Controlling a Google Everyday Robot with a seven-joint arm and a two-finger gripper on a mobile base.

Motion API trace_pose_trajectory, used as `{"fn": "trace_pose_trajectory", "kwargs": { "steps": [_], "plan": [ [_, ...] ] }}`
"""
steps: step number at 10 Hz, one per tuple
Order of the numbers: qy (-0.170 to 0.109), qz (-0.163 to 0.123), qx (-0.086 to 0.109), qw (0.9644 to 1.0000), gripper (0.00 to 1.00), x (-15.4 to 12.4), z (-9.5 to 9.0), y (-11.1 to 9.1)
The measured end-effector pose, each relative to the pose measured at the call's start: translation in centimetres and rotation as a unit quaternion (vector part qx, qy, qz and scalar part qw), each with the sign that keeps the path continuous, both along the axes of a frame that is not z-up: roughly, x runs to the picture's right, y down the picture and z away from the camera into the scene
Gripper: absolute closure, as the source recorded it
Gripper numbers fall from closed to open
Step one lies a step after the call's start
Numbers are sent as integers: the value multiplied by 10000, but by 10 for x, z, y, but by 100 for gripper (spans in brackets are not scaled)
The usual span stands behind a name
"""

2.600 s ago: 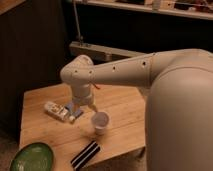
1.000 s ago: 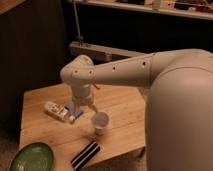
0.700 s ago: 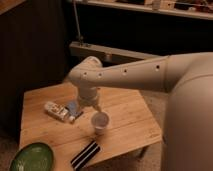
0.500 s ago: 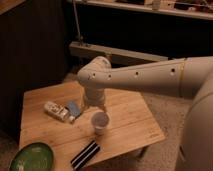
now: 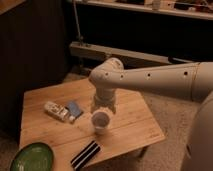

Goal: Pick up the ceramic cup

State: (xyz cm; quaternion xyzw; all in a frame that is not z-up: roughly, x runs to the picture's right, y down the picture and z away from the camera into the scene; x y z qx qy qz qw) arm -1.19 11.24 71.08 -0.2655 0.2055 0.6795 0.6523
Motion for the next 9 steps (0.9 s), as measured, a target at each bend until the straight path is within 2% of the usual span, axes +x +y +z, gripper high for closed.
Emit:
{"fn": "trace_pose_trajectory", "kwargs": {
  "steps": [3, 5, 6, 9],
  "plan": [
    [98, 104, -266, 9995, 35, 32, 3, 30],
    [102, 140, -372, 9992, 35, 33, 4, 39],
    [105, 190, -493, 9985, 35, 38, 10, 50],
    [-73, 316, -772, 9965, 35, 25, 40, 81]
  ]
}}
